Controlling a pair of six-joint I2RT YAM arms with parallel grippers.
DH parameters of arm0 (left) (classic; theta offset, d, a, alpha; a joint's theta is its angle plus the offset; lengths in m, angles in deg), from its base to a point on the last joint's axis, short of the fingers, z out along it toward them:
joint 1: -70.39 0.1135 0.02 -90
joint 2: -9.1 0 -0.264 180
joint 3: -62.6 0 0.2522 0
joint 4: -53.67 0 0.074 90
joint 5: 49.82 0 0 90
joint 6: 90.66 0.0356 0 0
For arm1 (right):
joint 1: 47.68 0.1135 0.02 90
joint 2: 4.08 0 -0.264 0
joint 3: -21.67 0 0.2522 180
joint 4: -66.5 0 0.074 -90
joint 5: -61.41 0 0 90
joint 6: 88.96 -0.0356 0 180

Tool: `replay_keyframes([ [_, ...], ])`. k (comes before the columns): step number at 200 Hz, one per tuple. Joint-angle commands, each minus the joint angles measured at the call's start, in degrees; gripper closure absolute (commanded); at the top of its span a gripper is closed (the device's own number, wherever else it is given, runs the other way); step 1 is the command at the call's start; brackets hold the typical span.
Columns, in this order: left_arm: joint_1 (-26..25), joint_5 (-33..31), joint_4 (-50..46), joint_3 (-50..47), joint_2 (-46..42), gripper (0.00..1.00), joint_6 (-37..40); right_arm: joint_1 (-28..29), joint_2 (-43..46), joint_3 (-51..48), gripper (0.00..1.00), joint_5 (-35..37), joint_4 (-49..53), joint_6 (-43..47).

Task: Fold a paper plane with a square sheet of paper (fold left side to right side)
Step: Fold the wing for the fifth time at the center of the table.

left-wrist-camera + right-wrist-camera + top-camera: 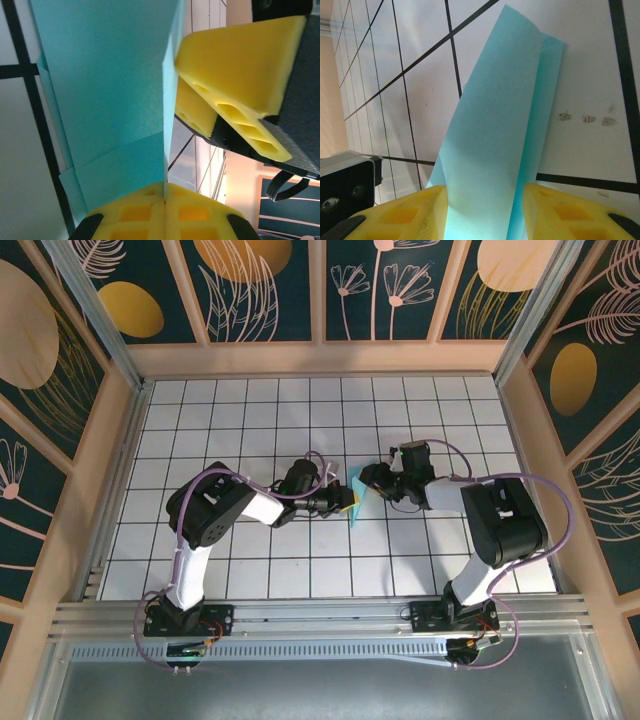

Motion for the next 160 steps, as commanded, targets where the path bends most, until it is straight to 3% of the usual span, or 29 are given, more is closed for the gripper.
replay_keyframes([
  [1,0.3,0.9,3.2,-0.5,0.9,1.00,-1.0,0.7,-0.9,1.6,0.57,1.2,-0.4,-0.4],
  [101,0.5,1.0,4.1,-0.4,1.9,1.00,-1.9,2.2,-3.8,3.4,0.58,2.3,1.3,-0.3],
  [160,0.4,0.1,3.3,-1.3,1.5,0.84,-1.2,3.3,-6.0,5.3,0.60,6.2,7.8,2.0],
])
